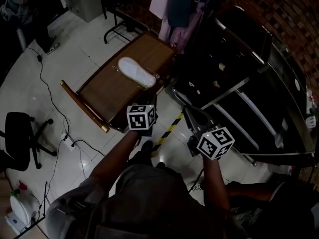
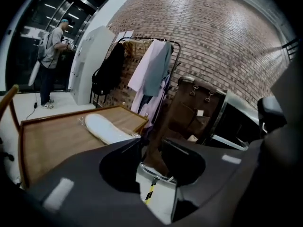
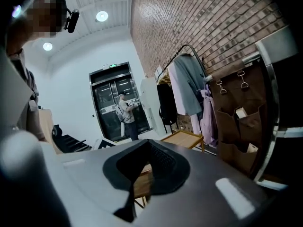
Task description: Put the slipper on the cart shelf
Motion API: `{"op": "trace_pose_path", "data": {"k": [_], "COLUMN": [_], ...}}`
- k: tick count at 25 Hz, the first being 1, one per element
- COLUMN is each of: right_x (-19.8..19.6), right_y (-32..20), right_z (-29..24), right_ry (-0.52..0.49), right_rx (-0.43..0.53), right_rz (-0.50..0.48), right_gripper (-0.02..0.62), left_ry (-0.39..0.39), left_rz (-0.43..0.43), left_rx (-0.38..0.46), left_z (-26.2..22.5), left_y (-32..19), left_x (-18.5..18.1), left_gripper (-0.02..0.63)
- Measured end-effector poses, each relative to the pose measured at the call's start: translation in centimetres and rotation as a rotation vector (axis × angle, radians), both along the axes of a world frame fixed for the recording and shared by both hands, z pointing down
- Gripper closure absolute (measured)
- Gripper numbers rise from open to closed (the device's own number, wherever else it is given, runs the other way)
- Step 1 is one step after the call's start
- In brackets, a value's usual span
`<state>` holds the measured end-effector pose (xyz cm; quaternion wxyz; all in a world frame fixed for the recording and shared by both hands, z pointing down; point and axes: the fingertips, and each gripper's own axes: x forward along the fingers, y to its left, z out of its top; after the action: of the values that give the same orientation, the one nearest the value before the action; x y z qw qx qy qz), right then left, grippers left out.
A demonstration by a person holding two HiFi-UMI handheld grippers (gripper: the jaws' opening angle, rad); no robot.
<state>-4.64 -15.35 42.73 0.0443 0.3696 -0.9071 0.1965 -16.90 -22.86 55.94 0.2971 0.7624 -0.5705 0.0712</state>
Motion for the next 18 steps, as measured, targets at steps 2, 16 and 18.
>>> {"op": "trace_pose_path", "data": {"k": [2,16,18], "right_x": [-0.2,1.3,1.7], "right_y": [-1.5,-5.2,-5.1], "right_z": [0.5,3.8,4.2], "right_ry": [0.012,0.031,0.035], "right_rx": [-0.012,-0.109,-0.123], "right_rz": [0.022,0.103,0.115], "right_gripper": [0.595,0.595,0.595], "left_ry": [0.017,0.194,0.213], "left_rz": [-0.035,-0.303,-0.329], "left_rx": [-0.053,-0.328,-0.348], "left_z": [2.4,13.2,14.2], "left_y": [-2.0,-8.2,-8.6], "left_x": [-0.8,-2.9,-2.9], "left_gripper": [0.484,0.325,0.325]}}
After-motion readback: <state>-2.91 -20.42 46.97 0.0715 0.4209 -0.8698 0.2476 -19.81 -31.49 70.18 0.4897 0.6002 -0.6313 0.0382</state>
